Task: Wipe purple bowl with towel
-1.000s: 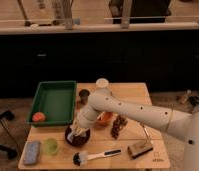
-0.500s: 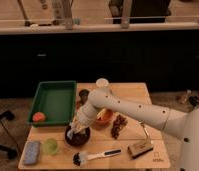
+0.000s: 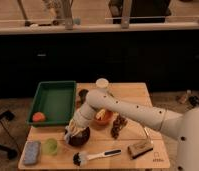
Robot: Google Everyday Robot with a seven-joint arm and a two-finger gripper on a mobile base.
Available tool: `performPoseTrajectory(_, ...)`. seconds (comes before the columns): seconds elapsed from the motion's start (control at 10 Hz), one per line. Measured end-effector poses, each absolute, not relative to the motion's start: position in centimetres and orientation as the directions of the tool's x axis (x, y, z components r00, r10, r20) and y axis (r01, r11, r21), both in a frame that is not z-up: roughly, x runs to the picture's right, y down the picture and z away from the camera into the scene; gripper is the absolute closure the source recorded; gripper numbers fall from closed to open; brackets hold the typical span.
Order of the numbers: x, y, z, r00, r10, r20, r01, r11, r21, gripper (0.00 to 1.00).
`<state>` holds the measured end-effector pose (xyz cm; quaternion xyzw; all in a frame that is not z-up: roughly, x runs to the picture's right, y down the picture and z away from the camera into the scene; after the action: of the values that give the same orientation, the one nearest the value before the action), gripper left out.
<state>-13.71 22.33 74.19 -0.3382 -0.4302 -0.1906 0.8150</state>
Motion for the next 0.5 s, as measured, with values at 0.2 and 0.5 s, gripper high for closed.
performPoseTrajectory(0.2,-12.6,23.1,73.6,0.561,-0.016,0.827,0.607,0.687,-0.399,0.99)
performPoseTrajectory(0.5,-9.6,22.7,74.1,0.592,0.001,0.806,0.580,0.694,-0.427,0.99)
